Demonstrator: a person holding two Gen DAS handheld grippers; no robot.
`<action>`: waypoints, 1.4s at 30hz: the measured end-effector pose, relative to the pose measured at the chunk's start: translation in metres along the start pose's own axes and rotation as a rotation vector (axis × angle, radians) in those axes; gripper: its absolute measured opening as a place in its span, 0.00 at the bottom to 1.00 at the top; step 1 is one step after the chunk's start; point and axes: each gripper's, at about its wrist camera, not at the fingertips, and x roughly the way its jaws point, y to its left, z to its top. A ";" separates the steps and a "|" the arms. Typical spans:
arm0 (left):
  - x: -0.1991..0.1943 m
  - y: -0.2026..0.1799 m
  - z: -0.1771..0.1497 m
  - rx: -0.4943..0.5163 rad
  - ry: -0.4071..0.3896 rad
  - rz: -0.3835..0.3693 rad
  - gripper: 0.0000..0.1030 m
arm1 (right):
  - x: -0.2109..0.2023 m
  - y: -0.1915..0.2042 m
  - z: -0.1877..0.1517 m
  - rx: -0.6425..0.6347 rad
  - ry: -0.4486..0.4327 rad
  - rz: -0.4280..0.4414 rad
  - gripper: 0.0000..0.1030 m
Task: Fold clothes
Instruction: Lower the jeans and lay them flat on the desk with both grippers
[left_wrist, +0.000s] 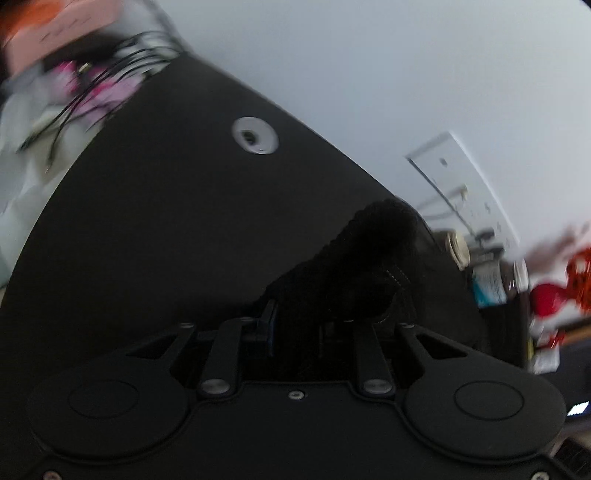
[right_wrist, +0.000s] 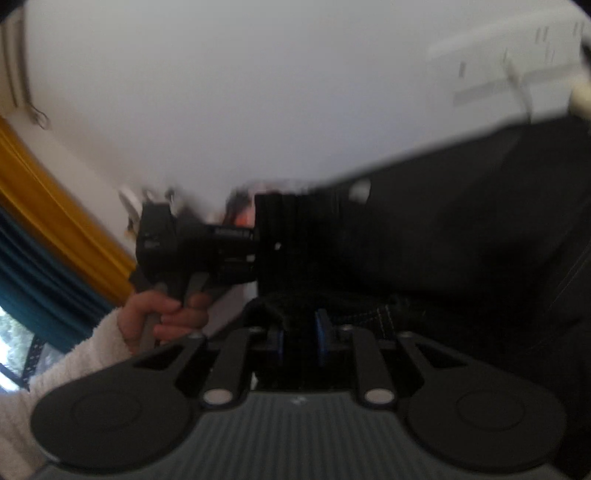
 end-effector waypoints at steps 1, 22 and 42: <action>-0.006 0.004 0.005 -0.014 -0.017 -0.008 0.18 | 0.016 0.002 0.000 0.002 0.029 0.011 0.16; -0.115 -0.014 -0.102 0.296 -0.158 -0.076 0.83 | 0.006 -0.015 0.009 -0.260 0.156 -0.050 0.65; 0.042 -0.145 -0.207 1.044 -0.007 0.344 0.97 | -0.185 -0.233 -0.027 0.774 -0.461 -0.374 0.70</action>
